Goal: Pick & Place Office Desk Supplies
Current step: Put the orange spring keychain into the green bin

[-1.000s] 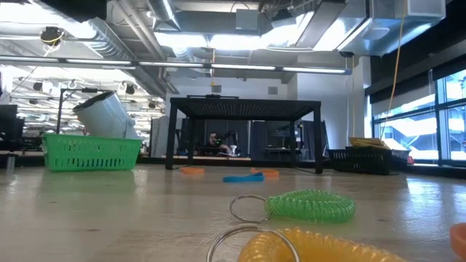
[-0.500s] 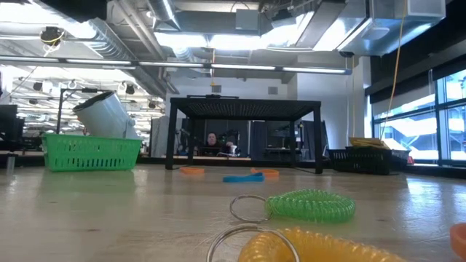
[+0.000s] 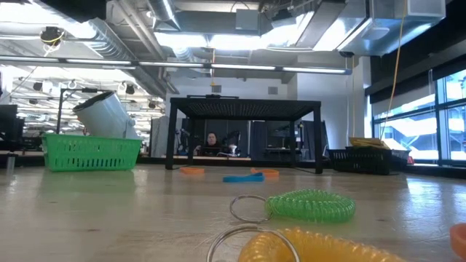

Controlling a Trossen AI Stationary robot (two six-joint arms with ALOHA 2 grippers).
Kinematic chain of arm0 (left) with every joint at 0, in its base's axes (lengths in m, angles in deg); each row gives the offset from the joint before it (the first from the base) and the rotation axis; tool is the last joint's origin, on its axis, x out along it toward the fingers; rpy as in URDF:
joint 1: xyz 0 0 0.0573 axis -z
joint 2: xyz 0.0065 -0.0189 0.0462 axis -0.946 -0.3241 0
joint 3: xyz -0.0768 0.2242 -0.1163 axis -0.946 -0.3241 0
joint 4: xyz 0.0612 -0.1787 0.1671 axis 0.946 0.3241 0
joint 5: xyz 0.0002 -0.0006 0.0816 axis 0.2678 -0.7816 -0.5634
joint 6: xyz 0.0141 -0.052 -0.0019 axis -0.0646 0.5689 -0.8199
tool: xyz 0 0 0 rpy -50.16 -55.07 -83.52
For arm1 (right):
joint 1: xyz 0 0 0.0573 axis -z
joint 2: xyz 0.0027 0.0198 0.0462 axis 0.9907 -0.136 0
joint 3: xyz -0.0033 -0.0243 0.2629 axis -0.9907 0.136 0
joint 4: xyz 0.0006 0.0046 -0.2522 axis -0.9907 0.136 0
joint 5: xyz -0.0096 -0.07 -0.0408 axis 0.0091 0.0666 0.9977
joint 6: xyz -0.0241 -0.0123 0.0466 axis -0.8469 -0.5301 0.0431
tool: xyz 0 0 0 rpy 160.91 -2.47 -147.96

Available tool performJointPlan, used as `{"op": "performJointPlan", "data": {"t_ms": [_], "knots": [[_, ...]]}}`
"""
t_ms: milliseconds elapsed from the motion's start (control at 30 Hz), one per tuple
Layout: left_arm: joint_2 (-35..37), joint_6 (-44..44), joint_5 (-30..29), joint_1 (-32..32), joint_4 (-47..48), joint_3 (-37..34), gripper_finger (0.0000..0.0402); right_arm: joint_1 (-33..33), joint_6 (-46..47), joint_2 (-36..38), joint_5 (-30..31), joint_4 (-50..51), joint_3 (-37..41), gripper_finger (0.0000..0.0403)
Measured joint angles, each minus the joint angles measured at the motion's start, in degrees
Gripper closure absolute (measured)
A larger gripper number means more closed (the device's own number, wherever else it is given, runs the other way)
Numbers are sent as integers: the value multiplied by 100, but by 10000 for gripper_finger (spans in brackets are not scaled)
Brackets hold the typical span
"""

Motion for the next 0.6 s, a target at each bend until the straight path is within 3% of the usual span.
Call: {"op": "performJointPlan", "data": {"t_ms": [133, 300, 467, 600], "knots": [[0, 152, -724, 0, 50, -2, 384, -8, 126, 17, 614, 852, -428, 215], [39, 311, -2483, -2, 340, -4, 384, -93, 427, 26, 1419, 2103, -1196, 173], [523, 1109, -3983, -112, 2241, -9, 384, -214, 1041, 34, 1871, 2858, -1810, 165], [1303, 2532, -4141, -422, 4361, -9, 384, -333, 1309, 34, 1906, 3098, -2039, 165]]}}
